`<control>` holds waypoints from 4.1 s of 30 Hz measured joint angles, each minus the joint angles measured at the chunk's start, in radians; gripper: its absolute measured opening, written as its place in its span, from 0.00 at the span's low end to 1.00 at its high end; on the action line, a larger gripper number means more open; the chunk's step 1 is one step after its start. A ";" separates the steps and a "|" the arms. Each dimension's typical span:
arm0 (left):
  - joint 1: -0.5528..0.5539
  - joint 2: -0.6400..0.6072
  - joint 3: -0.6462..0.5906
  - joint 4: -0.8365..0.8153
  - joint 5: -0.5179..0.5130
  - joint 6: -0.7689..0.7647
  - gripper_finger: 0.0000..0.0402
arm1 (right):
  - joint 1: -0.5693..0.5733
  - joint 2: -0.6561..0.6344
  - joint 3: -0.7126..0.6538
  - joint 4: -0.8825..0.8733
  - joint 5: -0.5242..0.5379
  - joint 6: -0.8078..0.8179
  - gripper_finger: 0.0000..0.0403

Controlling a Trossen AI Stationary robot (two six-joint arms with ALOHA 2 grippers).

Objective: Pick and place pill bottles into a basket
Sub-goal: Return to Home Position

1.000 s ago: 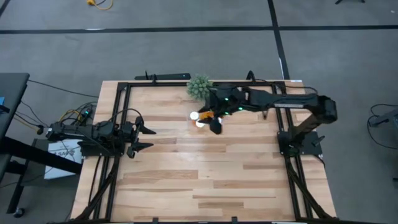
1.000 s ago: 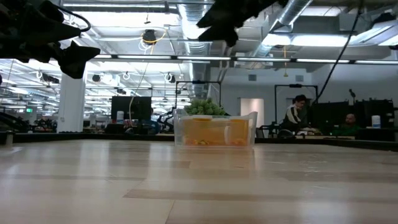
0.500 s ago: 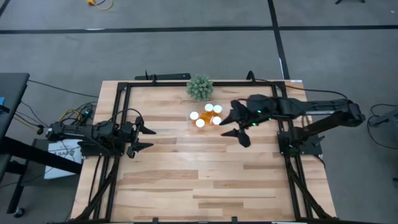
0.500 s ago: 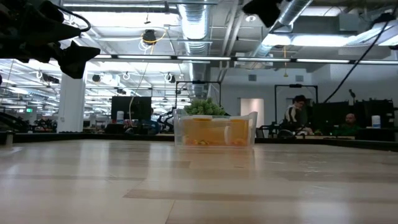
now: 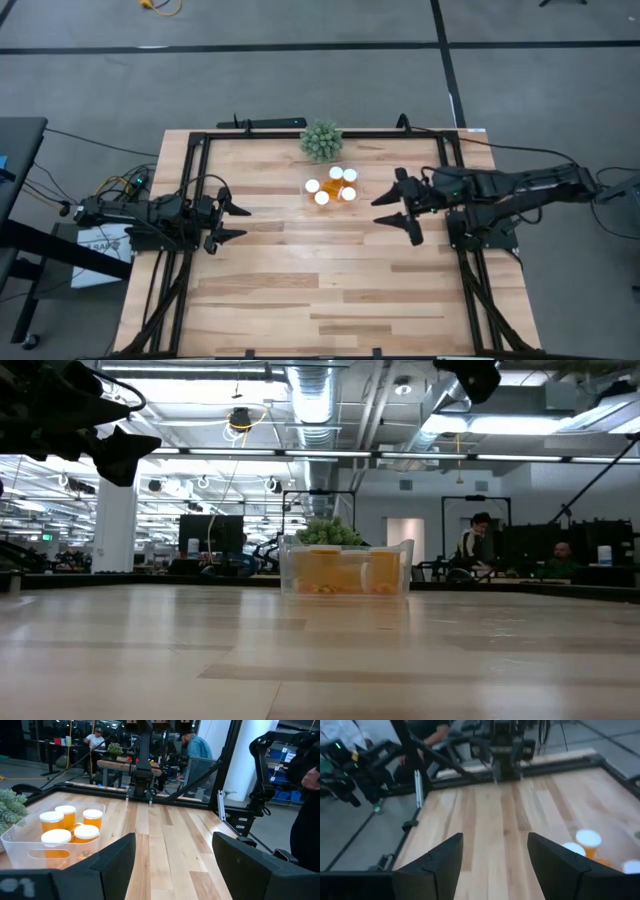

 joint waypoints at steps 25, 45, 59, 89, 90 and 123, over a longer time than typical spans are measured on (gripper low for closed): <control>0.000 0.000 0.000 0.000 0.000 0.000 0.63 | 0.259 -0.339 -0.061 -0.214 0.172 0.074 0.53; 0.000 0.002 0.000 0.000 -0.001 0.000 0.63 | 0.364 -0.899 -0.483 0.158 0.134 0.115 0.51; 0.000 0.004 0.000 0.000 0.000 0.000 0.63 | 0.387 -0.904 -0.658 0.451 0.090 0.103 0.40; 0.000 0.004 0.000 0.000 0.000 0.000 0.63 | 0.376 -0.896 -0.811 0.264 0.074 0.051 0.35; 0.000 0.004 0.000 0.000 0.000 0.000 0.63 | 0.374 -0.893 -0.810 0.261 0.070 0.051 0.35; 0.000 0.004 0.000 0.000 0.000 0.000 0.63 | 0.359 -0.894 -0.810 0.254 0.066 0.052 0.35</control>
